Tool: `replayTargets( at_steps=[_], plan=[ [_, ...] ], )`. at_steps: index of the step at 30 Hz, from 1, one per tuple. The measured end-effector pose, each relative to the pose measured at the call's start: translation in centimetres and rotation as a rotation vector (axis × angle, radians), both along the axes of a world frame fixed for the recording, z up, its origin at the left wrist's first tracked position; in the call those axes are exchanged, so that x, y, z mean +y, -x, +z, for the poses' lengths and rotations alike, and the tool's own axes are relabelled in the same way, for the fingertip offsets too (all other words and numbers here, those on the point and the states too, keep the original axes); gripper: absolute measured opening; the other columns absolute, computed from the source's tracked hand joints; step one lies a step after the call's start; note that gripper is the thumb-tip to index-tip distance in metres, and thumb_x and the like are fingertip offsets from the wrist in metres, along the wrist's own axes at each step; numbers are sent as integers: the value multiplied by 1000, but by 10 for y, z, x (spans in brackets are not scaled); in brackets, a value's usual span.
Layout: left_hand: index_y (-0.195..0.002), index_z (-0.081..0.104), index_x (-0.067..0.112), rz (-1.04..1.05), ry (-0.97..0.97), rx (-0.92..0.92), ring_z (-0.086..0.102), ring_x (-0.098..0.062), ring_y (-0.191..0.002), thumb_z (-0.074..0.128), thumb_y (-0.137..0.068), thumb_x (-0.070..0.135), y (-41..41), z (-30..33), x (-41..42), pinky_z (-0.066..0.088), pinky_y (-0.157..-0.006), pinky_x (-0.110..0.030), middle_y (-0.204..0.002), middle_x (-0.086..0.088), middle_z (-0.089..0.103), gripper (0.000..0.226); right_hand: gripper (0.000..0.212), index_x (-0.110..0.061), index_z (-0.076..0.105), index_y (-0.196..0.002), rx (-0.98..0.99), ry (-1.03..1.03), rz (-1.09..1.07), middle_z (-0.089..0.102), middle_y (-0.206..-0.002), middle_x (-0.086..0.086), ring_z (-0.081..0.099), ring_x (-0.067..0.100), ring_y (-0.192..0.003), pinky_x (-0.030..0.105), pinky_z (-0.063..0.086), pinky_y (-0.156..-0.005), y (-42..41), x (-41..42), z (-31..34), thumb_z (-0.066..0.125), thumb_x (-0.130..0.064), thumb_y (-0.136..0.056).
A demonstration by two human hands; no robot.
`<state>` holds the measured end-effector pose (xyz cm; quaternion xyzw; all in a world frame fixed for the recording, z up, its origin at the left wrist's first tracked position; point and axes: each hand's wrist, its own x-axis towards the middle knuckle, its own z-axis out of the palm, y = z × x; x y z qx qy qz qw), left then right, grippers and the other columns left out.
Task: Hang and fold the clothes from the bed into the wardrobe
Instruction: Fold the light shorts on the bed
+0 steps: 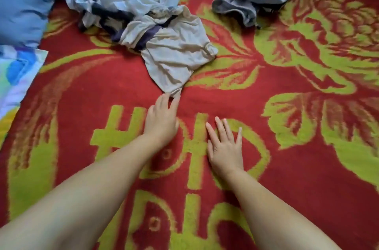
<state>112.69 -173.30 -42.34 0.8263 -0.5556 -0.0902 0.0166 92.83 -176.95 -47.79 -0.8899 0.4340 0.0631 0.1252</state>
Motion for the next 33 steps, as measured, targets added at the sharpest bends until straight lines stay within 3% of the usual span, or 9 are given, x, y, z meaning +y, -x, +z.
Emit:
replayTargets(
  at_steps=[4,8,12,18,22,26,28,30,33],
  plan=[
    [-150,16,17,-54,-38,-111,7,-27,-146,50,-86,14,-19,-16,-39,21,-112,-44,-157,-14,8,73,59,-26,44,-143,-93,91,-38,32,-155,4,25,25,-145,62,5,-112,-4,4,-4,23,-38,-89],
    [-137,41,13,-13,1,-19,46,-35,-118,37,-94,7,-34,-18,-81,40,-84,-46,-128,-17,48,43,56,-22,53,-137,-105,185,-12,42,-149,7,38,28,-139,64,17,-108,0,7,-12,31,-35,-87],
    [-120,54,16,-16,-69,84,58,-41,-104,41,-96,15,-22,-9,-84,43,-77,-42,-118,-19,60,28,56,-23,51,-138,-71,146,-19,40,-150,6,36,27,-140,64,16,-109,6,2,-16,29,-35,-88],
    [-101,58,19,20,-148,302,59,-37,-98,46,-95,25,24,9,56,39,-69,-37,-106,-14,66,14,54,-32,21,-151,4,-117,-29,6,-162,-5,-2,16,-149,56,-8,-116,2,-6,-1,27,-39,-98],
    [-73,52,24,204,-30,509,59,-33,-89,52,-91,21,25,75,102,36,-65,-35,-77,-4,61,18,81,-29,1,-154,6,-420,-19,2,-162,-4,1,17,-149,55,8,-118,5,5,57,53,-39,-93],
    [-71,59,21,156,16,731,59,-29,-82,44,-75,25,59,178,104,42,-68,-33,-71,-3,61,16,96,-32,-8,-152,-145,-382,116,-10,-161,-5,-7,18,-149,51,8,-117,-1,50,147,63,-41,-88],
    [-70,60,12,71,73,828,56,-20,-72,38,-66,23,79,234,108,42,-65,-32,-66,-2,61,25,81,-32,14,-152,-303,-398,146,10,-158,-9,7,14,-147,45,16,-116,-9,70,201,62,-37,-87],
    [-69,64,9,-7,177,859,54,-7,-66,37,-65,20,86,282,110,45,-64,-24,-66,3,64,29,41,-37,52,-126,-492,-418,126,51,-124,-18,49,7,-120,31,42,-90,-17,75,254,54,-30,-85],
    [-68,65,17,-57,290,765,51,-1,-57,48,-75,24,74,358,117,37,-54,-12,-61,10,61,20,18,-16,61,-104,-464,-355,117,66,-95,2,61,23,-91,37,46,-69,-7,62,334,52,-22,-90]
  ],
)
